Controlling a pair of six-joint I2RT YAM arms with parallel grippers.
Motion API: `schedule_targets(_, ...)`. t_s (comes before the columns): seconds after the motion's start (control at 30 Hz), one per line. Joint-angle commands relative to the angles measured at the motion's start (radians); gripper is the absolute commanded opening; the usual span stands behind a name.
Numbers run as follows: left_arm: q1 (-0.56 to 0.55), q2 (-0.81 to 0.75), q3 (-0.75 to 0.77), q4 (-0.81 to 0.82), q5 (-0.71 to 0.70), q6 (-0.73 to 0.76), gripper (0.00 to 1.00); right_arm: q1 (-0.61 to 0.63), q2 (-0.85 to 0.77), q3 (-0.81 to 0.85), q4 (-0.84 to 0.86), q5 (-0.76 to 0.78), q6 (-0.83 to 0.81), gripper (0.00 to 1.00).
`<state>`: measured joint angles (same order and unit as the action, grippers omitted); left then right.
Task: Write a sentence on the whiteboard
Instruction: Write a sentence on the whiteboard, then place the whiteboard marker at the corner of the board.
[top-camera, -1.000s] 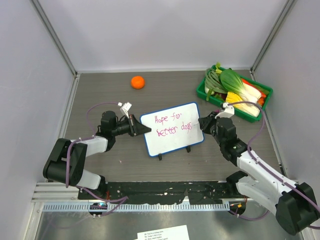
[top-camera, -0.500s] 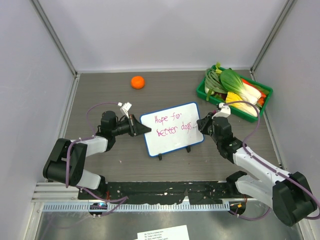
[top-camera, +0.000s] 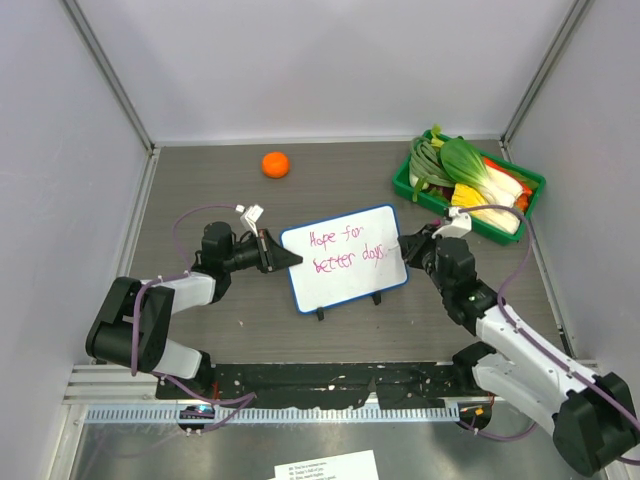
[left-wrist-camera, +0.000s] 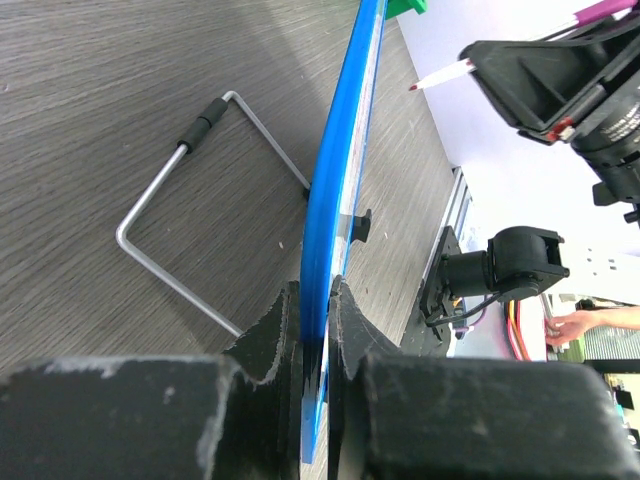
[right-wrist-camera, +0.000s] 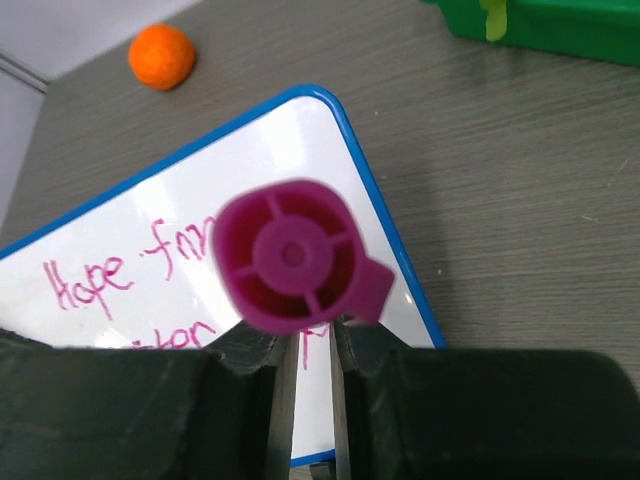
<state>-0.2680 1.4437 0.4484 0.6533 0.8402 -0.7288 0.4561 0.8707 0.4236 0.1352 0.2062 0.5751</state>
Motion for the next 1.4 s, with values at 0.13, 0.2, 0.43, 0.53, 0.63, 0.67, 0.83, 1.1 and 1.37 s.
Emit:
schedule_targets(0.13, -0.007, 0.017, -0.03, -0.167, -0.17, 0.138, 0.02, -0.004, -0.095, 0.032, -0.025, 0.01, 0.006, 0.01)
schedule_targets(0.2, -0.007, 0.009, -0.031, -0.173, -0.176, 0.137, 0.09, -0.004, -0.093, 0.03, -0.028, 0.004, 0.012, 0.01)
schedule_targets(0.43, -0.007, -0.08, -0.065, -0.179, -0.228, 0.15, 0.59, -0.004, -0.087, 0.035, -0.048, -0.021, 0.015, 0.01)
schedule_targets(0.53, -0.008, -0.126, -0.083, -0.178, -0.243, 0.155, 0.72, -0.005, -0.085, 0.044, -0.069, -0.042, 0.017, 0.01)
schedule_targets(0.63, -0.007, -0.166, -0.099, -0.176, -0.256, 0.163, 0.82, -0.004, -0.094, 0.044, -0.101, -0.062, 0.022, 0.01)
schedule_targets(0.67, -0.007, -0.178, -0.103, -0.176, -0.256, 0.161, 0.84, -0.004, -0.098, 0.047, -0.123, -0.07, 0.028, 0.01)
schedule_targets(0.83, -0.007, -0.247, -0.119, -0.193, -0.283, 0.17, 0.99, -0.005, -0.121, 0.064, -0.229, -0.117, 0.048, 0.01)
schedule_targets(1.1, -0.007, -0.367, -0.146, -0.221, -0.326, 0.187, 1.0, -0.004, -0.151, 0.075, -0.387, -0.179, 0.12, 0.01)
schedule_targets(1.37, -0.007, -0.52, -0.175, -0.291, -0.435, 0.206, 1.0, -0.004, -0.249, -0.032, -0.522, -0.226, 0.216, 0.01)
